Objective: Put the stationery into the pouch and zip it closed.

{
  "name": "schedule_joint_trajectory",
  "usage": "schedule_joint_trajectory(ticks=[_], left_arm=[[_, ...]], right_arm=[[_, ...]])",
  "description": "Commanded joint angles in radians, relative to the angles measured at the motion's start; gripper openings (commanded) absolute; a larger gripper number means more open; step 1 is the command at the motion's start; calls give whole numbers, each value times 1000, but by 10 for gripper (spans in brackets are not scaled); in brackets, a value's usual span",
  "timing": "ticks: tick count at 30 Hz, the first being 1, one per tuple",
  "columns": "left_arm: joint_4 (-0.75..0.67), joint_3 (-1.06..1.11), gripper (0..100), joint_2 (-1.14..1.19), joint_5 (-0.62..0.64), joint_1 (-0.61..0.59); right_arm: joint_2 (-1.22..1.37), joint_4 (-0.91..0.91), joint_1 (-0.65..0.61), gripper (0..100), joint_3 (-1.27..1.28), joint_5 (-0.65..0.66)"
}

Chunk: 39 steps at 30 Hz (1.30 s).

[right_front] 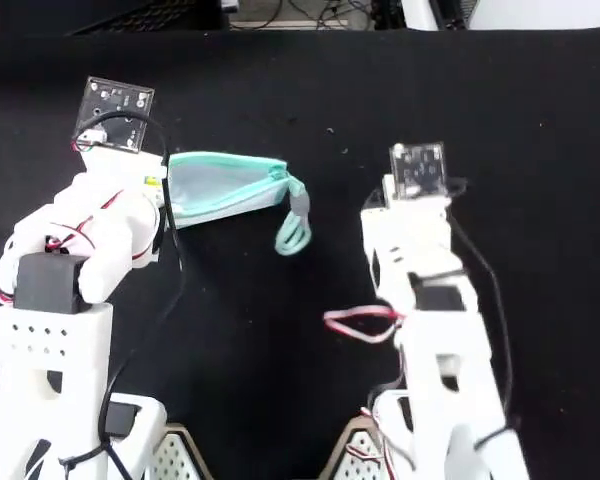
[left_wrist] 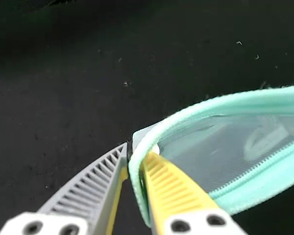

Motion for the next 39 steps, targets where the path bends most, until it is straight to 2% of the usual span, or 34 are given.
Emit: schedule_joint_trajectory(ticks=[1, 9, 15, 19, 23, 28, 35, 37, 39], left_arm=[[-6, 82, 30, 11, -5, -15], [-6, 114, 30, 11, -5, -13], [-6, 114, 30, 11, -5, -13], [-5, 114, 30, 11, -5, -13], [-6, 125, 30, 11, -5, -13], [-6, 128, 30, 11, -5, -13], [-6, 130, 30, 11, -5, -13], [-6, 130, 30, 11, -5, -13], [-6, 130, 30, 11, -5, -13]], right_arm=[[268, 14, 15, 180, -213, 0], [743, 284, 41, 143, -671, 2], [917, 325, 91, 142, -817, 5], [958, 324, 84, 142, -835, 68], [972, 322, 81, 142, -835, 74], [974, 341, 15, 141, -828, 150], [974, 354, 8, 137, -829, 157], [974, 356, 9, 111, -828, 157], [969, 356, 12, 29, -828, 157]])
